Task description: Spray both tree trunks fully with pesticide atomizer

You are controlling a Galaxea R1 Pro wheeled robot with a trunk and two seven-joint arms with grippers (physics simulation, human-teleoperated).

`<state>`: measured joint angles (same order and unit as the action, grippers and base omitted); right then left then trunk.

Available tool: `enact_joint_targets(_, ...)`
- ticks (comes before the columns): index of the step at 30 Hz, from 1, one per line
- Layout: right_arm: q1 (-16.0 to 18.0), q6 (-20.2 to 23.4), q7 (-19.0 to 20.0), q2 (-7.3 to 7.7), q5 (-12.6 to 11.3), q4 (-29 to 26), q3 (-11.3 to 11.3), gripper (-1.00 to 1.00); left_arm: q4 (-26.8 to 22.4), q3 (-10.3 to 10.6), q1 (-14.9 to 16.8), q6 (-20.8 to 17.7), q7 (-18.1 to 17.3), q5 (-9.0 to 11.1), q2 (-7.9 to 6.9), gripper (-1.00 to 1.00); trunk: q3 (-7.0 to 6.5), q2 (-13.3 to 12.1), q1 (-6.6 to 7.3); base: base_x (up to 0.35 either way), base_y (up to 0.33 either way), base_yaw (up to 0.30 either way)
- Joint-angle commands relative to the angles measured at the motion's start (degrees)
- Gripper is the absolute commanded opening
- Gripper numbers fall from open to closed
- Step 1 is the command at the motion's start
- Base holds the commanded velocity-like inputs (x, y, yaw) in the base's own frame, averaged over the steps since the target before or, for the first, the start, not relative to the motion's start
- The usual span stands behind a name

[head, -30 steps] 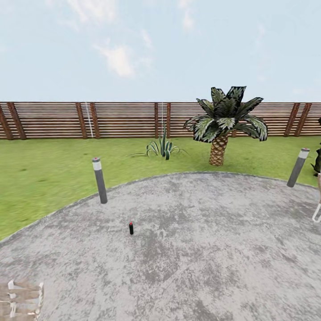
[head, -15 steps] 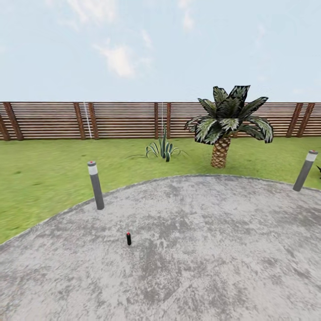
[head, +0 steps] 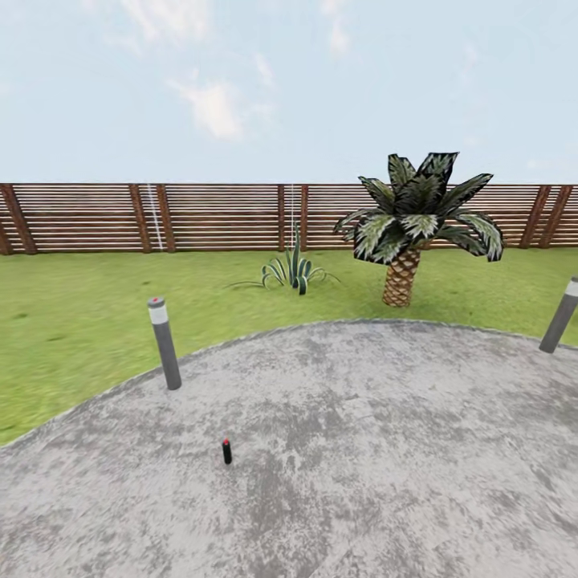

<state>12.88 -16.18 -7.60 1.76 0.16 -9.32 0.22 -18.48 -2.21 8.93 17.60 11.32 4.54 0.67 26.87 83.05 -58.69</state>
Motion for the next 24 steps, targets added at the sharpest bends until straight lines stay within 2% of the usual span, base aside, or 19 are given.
enact_joint_targets(1, 0.0, -0.2, -0.1, 0.0, 0.0, 0.1, 0.0, 1.0, 0.0, -0.2, 0.0, 0.2, -0.2, 0.5, 0.03, 1.0, 0.06, 0.0, -0.03, 0.35, 0.0, 0.0)
enact_joint_targets(21, 0.0, -0.2, -0.1, 0.0, 0.0, 0.1, 0.0, 1.0, 0.0, -0.2, 0.0, 0.2, -0.1, 0.5, 0.03, 1.0, 0.06, 0.0, -0.03, 0.346, 0.0, 0.0)
enact_joint_targets(24, 0.0, -0.2, -0.1, 0.0, 0.0, 0.1, 0.0, 1.0, 0.0, -0.2, 0.0, 0.2, -0.1, 0.5, 0.03, 1.0, 0.06, 0.0, -0.03, 0.201, -0.167, 0.093)
